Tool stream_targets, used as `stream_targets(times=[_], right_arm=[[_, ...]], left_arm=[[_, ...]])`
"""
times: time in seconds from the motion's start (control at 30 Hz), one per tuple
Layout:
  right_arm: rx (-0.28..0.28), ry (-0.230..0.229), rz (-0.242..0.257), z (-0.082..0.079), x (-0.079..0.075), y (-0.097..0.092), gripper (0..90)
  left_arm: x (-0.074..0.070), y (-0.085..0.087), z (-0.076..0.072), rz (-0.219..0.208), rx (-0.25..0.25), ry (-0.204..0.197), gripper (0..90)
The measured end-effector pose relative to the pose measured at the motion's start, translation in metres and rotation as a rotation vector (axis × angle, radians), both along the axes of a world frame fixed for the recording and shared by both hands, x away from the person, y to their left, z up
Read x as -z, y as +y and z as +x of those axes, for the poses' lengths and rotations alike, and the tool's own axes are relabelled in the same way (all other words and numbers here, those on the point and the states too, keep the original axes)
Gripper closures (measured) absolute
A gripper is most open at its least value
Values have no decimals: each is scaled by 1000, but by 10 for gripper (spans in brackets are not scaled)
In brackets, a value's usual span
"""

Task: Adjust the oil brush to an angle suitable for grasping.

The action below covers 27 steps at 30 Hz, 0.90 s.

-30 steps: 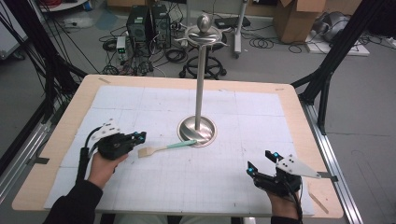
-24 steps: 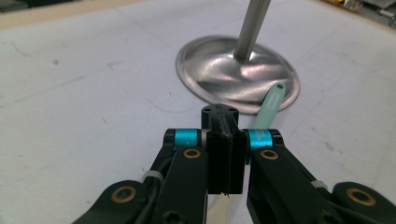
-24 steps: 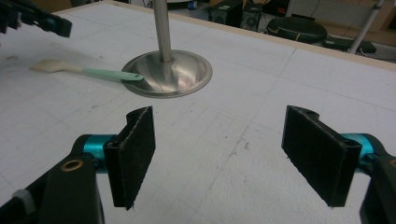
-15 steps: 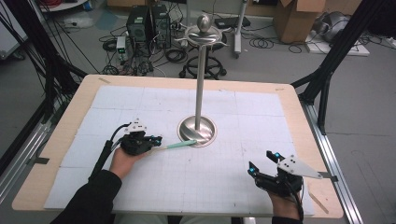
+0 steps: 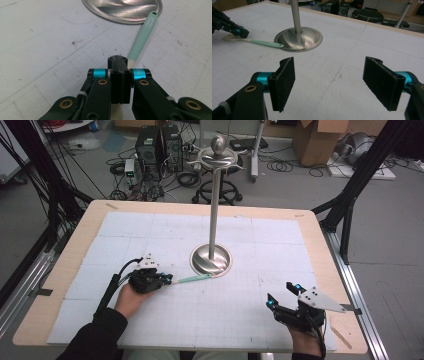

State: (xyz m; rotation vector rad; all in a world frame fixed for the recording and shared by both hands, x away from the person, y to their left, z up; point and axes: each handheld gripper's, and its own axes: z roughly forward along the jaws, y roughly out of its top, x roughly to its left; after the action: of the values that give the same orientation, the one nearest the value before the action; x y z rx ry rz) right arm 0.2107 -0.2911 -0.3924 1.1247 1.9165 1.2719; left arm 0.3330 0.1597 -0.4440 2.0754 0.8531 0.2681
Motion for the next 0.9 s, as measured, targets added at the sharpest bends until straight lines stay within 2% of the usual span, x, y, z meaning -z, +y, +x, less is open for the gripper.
stream_targets(times=[0.13,0.3,0.37,0.43,0.57,0.6,0.7,0.9], right_arm=[[2,-4,1,-1,0,0,247],[-1,1,-4,0,0,2,247],[-4,2,-4,0,0,2,247],[-6,1,-5,1,0,3,247],[-10,7,-7,2,1,4,249],[-8,7,-8,2,1,4,249],[-7,7,-5,2,1,3,249],[-7,6,-8,2,1,4,249]], left_arm=[[-2,4,-5,15,2,-3,895],[1,15,-7,-11,-42,-14,895],[0,15,-5,-50,-60,-24,895],[0,13,-2,-56,-68,-32,895],[7,9,4,-35,-68,7,895],[7,9,3,-29,-60,6,895],[6,9,0,-19,-40,16,895],[2,13,-11,29,3,24,896]])
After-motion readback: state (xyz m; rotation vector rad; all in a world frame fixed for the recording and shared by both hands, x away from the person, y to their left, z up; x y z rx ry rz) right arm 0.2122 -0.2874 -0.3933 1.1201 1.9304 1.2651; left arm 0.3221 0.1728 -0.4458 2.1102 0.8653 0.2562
